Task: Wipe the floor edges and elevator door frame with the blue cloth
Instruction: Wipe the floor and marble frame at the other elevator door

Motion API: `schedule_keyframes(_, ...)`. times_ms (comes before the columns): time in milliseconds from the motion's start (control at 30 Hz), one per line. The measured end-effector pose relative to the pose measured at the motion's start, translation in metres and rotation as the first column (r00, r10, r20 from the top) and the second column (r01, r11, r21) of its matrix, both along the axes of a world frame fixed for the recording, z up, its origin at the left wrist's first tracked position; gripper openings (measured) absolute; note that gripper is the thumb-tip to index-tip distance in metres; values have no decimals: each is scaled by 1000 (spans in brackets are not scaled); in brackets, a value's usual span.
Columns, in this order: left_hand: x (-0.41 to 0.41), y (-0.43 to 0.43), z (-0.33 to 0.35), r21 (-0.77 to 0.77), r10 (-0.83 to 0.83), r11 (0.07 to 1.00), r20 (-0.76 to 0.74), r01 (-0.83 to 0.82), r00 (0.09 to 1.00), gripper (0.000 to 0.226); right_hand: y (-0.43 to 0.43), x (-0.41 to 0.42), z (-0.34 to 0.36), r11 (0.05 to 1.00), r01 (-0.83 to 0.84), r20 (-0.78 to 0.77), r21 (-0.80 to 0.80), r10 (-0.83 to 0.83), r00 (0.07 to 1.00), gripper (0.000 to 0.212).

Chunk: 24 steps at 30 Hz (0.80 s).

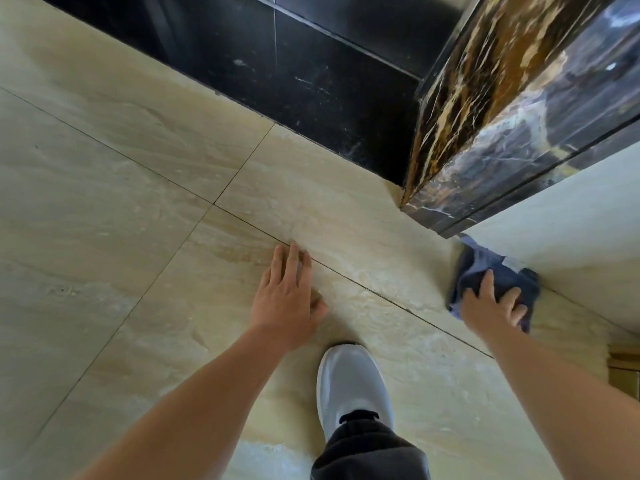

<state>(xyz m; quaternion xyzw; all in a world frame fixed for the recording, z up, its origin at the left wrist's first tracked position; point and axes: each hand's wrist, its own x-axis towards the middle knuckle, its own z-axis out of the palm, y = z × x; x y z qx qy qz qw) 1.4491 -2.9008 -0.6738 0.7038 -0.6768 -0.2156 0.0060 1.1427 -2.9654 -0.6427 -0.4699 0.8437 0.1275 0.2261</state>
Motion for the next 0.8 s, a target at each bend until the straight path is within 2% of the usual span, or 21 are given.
schedule_keyframes(67, -2, 2, 0, -5, 15, 1000, -6, -15, 1000, 78, -9, 39, 0, 998, 33, 5, -45, -32, 999, 61)
schedule_keyframes(100, -3, 2, 0, -7, 19, 1000, -9, -19, 1000, 78, -9, 62, -1, 997, -9, -12, -72, 8, 1000, 61)
schedule_keyframes(167, -3, 2, 0, -15, 25, 1000, -5, -25, 1000, 79, -1, 106, -7, 952, -295, -31, -82, 293, 955, 62)
schedule_keyframes(233, -1, 3, 0, -25, 18, 1000, 6, -18, 1000, 80, 12, 132, -14, 789, -607, -36, -95, 606, 794, 62)
schedule_keyframes(267, 0, 3, 0, -34, 12, 999, 13, -12, 1000, 79, 13, 134, -16, 696, -710, -29, -106, 712, 702, 61)
schedule_keyframes(333, 2, 5, -2, -43, -11, 999, 18, 12, 1000, 78, 15, 120, -18, 600, -789, -14, -132, 795, 606, 59)
schedule_keyframes(400, 4, 5, -2, -32, -26, 999, 23, 26, 999, 77, 19, 90, -20, 638, -761, -23, -115, 765, 644, 57)
schedule_keyframes(467, 3, 4, 0, -41, -28, 999, 48, 30, 998, 75, 23, 55, -22, 739, -671, -73, -56, 668, 741, 58)
schedule_keyframes(533, 3, 3, 3, -62, -32, 997, 84, 37, 996, 73, 24, 28, -19, 853, -520, -101, -54, 513, 852, 58)
schedule_keyframes(600, 6, 2, 3, -90, -50, 994, 119, 61, 992, 72, 22, 19, -14, 935, -336, -18, -111, 336, 942, 59)
schedule_keyframes(733, 14, 4, -1, -65, -41, 996, 185, 54, 982, 77, 14, 55, -12, 980, -191, -24, -51, 189, 982, 63)
schedule_keyframes(800, 13, 5, -1, -63, -30, 997, 174, 41, 984, 77, 22, 90, -12, 917, -366, -32, -160, 365, 930, 61)
